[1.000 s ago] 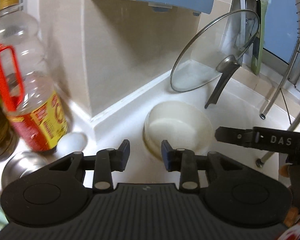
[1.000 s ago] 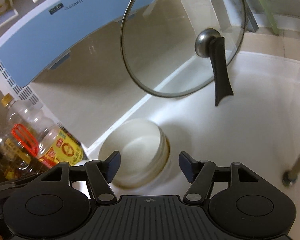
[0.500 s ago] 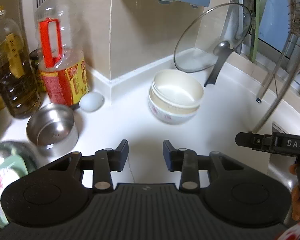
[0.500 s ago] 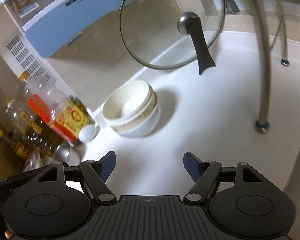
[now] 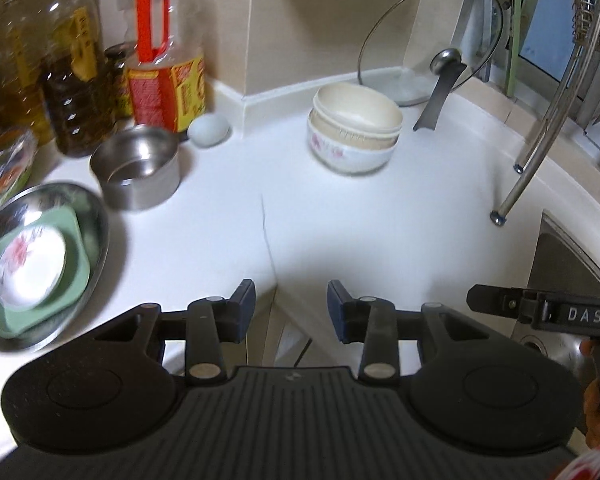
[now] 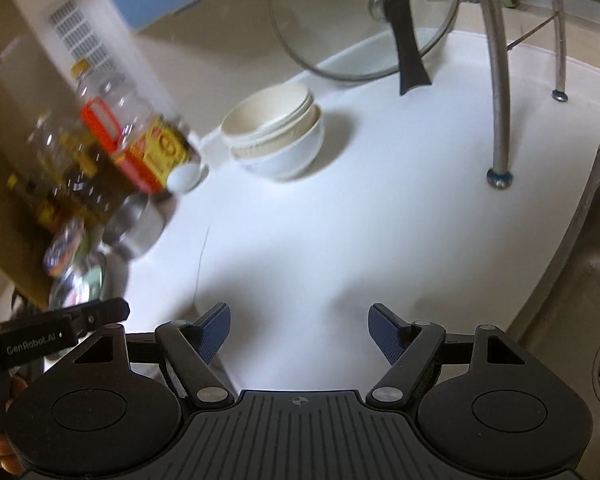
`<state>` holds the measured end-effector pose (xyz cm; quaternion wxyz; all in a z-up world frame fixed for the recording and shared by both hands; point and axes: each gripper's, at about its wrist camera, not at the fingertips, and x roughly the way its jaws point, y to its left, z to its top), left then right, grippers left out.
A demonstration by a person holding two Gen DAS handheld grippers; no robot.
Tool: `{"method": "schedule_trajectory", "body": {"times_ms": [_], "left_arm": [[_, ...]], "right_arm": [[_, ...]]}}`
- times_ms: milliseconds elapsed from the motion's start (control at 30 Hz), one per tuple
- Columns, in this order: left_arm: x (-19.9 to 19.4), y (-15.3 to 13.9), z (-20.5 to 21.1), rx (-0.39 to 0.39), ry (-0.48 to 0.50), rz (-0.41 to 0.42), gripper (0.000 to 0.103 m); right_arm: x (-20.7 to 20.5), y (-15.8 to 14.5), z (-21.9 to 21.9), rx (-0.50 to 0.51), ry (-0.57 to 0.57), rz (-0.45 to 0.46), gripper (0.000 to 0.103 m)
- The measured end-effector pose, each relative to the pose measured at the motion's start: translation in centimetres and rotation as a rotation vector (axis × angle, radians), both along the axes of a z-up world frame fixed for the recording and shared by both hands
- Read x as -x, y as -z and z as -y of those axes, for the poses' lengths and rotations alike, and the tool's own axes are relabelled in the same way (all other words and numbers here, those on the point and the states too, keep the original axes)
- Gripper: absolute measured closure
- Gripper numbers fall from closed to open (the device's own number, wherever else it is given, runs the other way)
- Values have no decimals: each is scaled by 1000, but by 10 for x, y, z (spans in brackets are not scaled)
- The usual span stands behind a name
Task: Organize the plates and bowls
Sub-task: 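Move the right tool to the small steel pot by the bottles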
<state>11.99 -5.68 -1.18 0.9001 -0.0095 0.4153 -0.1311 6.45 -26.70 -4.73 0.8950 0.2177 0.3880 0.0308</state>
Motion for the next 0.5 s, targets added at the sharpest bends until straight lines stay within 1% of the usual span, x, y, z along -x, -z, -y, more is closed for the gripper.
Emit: {"method": "schedule_trajectory", "body": {"times_ms": [233,500], "left_arm": [[24,9,-3,0,-27,-25,67],[41,19,-6,-3,-52,-55,67]], "right_arm": [[15,12,-18,38,-69,-36,27],[19,21,-31,67,-130,-60,27]]}}
